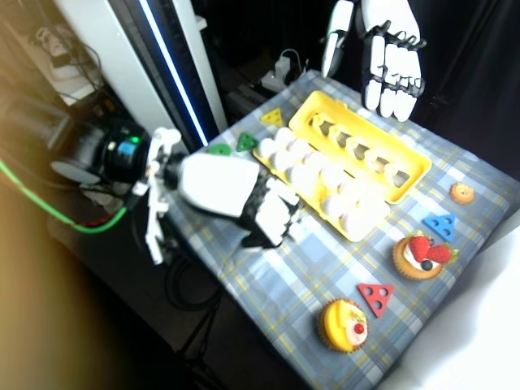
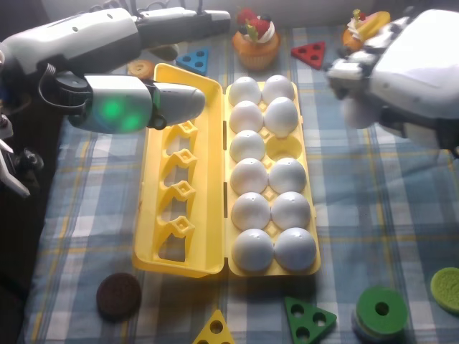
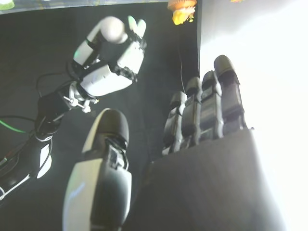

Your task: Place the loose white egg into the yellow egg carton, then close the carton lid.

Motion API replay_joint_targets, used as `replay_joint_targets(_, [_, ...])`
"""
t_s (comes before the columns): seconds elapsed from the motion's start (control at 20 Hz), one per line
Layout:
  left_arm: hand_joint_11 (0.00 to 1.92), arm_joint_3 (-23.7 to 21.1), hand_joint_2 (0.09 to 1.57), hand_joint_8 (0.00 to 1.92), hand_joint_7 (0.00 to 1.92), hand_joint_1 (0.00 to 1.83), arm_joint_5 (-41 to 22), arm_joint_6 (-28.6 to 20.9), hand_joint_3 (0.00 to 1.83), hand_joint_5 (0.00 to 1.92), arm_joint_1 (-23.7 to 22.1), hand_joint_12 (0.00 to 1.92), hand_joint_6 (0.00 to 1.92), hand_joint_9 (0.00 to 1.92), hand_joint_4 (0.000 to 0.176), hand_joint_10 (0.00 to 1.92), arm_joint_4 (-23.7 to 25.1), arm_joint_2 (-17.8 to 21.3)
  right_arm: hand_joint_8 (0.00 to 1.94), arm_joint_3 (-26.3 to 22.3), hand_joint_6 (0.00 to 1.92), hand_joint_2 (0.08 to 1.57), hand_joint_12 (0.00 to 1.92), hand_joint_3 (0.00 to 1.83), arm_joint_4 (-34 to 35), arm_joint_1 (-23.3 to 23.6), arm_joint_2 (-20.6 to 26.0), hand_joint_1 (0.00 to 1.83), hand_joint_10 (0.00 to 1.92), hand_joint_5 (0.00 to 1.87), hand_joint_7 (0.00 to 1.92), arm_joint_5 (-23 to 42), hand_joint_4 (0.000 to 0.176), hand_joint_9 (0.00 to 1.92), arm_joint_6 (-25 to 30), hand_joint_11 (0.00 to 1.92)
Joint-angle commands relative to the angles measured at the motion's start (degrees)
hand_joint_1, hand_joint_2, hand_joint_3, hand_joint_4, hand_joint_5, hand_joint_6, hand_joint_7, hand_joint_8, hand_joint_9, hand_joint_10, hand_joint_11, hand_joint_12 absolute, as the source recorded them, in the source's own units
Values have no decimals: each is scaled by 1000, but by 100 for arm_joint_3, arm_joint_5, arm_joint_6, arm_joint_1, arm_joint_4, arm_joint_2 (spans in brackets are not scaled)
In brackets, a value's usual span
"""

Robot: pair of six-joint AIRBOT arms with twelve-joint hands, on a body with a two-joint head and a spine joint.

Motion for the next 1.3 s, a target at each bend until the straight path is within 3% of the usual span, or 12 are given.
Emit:
replay_joint_targets(0.0, [0,11,1328,7,159,454,-570,-2,2,153,-20,604,5,85,60,9,-100,22,1514,58,1517,1270,1921,38,-101,127,-40,1298,1680,621,665,590,0,635,-43,609])
replay_joint_targets(0.3, [0,14,1323,4,197,526,-563,90,0,202,67,785,5,127,25,10,-262,116,1701,236,1452,1304,1921,32,-256,357,-445,1198,1897,549,699,483,0,813,-43,947])
replay_joint_targets(0.4, [0,11,1324,1,202,543,-545,159,0,191,67,931,1,137,16,7,-301,121,1048,329,1558,1323,1902,1,-323,396,-682,1062,1244,611,433,399,0,307,-44,115])
replay_joint_targets(0.5, [0,12,1328,2,192,546,-543,163,0,183,67,886,1,130,16,3,-305,122,731,338,1473,1292,1826,0,-348,406,-733,1067,1087,653,497,384,0,222,-44,22])
replay_joint_targets(0.55, [0,13,1326,2,194,560,-543,169,0,193,66,850,3,133,10,3,-316,125,1284,340,1484,1283,1902,1,-380,408,-761,1135,1230,734,584,374,0,336,-44,54])
replay_joint_targets(0.6, [0,14,1323,4,202,571,-539,174,0,206,67,844,7,143,7,6,-320,128,1051,350,1429,1270,1879,0,-415,411,-792,1090,1238,706,532,347,0,334,-44,10])
replay_joint_targets(0.65, [0,14,1322,4,208,556,-527,182,0,216,71,850,9,147,7,7,-324,130,1457,378,1446,1280,1919,4,-448,420,-848,1144,1463,637,736,300,0,601,-44,372])
replay_joint_targets(0.75, [0,14,1319,3,208,577,-526,199,0,216,73,851,7,140,10,4,-345,130,1437,429,1424,1268,1909,0,-452,430,-940,1181,1543,598,829,255,0,856,-44,817])
replay_joint_targets(0.9, [0,14,1316,2,225,581,-528,211,0,229,71,842,5,155,0,6,-346,126,1351,535,1430,1254,1848,0,-452,450,-1098,1147,1392,718,745,133,11,768,-44,736])
replay_joint_targets(1.0, [0,13,1335,1,190,530,-529,212,4,206,71,674,3,118,12,2,-352,125,1259,579,1304,1213,1807,0,-451,450,-1148,1176,1355,734,870,48,0,914,-44,886])
replay_joint_targets(1.1, [0,13,1325,7,213,567,-530,212,0,231,71,864,9,134,6,8,-362,125,497,579,673,1131,1629,0,-451,450,-1147,1193,892,429,634,-4,0,615,-44,465])
replay_joint_targets(1.25, [0,11,1315,1,212,589,-538,212,0,239,72,890,4,125,1,2,-372,126,60,493,111,1163,1662,3,-452,450,-1133,992,653,193,393,-30,0,301,-44,66])
